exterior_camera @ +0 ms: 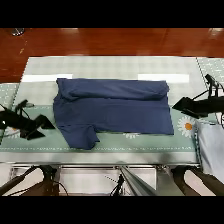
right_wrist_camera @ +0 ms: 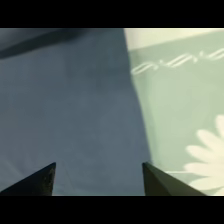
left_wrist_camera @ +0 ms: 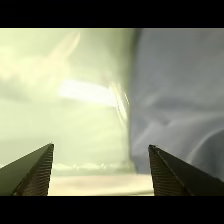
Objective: Fold the shirts.
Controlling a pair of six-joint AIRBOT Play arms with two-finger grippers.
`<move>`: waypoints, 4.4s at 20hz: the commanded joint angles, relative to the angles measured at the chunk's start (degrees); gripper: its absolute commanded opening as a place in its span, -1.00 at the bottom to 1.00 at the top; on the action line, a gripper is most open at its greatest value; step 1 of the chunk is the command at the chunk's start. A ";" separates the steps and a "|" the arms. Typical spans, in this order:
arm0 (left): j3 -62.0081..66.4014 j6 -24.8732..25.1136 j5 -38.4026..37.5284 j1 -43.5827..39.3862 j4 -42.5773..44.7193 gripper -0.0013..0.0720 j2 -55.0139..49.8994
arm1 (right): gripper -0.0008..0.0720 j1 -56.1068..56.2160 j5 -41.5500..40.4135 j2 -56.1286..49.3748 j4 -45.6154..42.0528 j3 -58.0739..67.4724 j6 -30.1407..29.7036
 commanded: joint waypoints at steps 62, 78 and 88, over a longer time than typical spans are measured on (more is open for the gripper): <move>48.78 1.79 8.00 -14.51 -25.86 -0.91 -36.59 | -0.91 3.34 -1.05 -38.93 10.47 37.11 2.14; 61.20 -5.42 -10.45 -0.83 -2.75 0.95 -36.76 | 0.74 -7.41 12.04 -46.12 8.83 45.94 2.19; 18.67 3.19 22.38 -17.88 -13.49 0.95 -3.61 | 0.74 1.64 5.44 -51.74 13.97 40.70 -0.20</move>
